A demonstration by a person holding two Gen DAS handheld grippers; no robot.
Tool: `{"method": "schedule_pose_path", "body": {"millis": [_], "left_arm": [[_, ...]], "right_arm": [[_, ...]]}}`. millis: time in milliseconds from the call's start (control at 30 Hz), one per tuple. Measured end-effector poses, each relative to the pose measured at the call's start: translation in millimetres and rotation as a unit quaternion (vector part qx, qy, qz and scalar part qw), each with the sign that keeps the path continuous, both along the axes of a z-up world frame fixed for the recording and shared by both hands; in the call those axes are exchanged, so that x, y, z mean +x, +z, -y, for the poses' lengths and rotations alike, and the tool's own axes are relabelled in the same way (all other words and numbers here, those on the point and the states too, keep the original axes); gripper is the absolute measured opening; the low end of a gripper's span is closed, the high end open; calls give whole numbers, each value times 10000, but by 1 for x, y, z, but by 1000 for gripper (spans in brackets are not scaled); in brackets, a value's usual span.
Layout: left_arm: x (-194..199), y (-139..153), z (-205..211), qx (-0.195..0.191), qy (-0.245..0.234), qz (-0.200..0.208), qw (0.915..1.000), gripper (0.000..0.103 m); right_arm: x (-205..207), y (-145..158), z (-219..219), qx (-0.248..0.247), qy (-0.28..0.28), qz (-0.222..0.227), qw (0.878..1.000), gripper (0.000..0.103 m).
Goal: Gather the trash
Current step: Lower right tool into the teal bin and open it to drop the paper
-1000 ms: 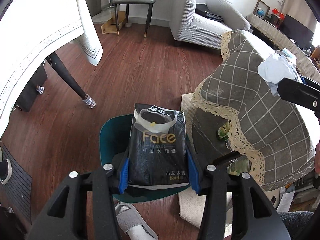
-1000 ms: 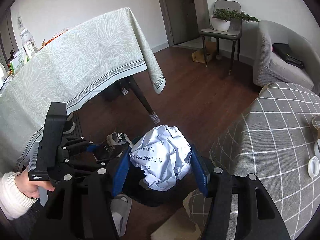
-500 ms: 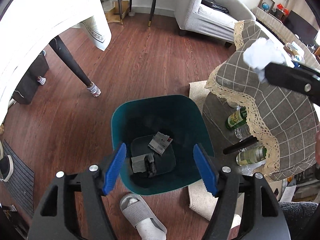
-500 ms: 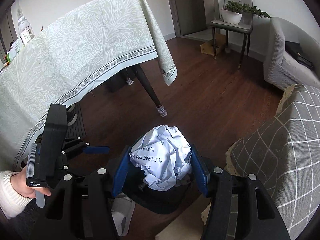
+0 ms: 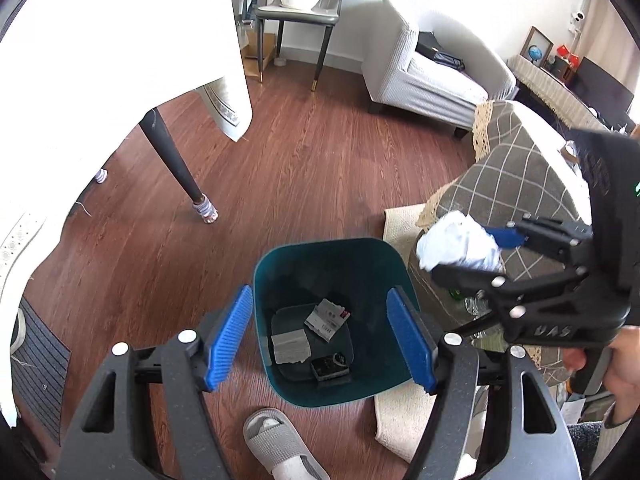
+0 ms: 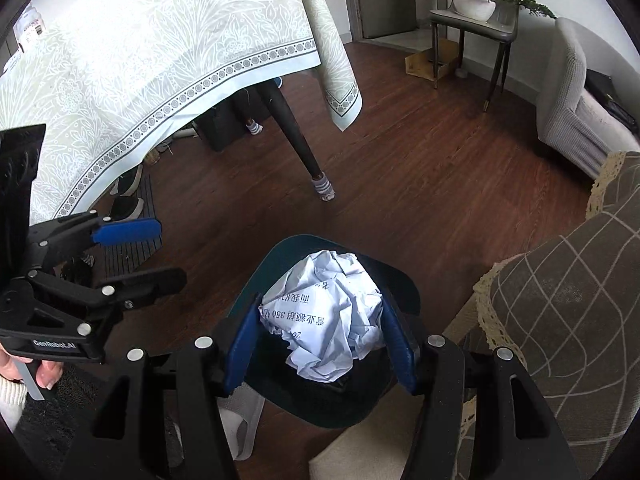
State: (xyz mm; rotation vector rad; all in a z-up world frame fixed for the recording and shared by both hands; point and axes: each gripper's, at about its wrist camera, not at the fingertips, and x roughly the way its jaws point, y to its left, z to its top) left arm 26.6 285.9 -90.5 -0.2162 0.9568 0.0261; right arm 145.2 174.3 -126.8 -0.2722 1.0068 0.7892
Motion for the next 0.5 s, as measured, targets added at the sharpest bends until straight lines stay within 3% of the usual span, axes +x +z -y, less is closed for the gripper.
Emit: {"method": "schedule_pose_path", "body": {"millis": [267,500], "left_arm": [[-3,24,-11,-112,115,339,9993,68],[-3,39,-12,-198,96,549,9983,55]], "right_arm": [[-4,-29,-12,-314,73,-222,9992,59],[-12,-49,-23,-696,212,-271,9970,61]]}}
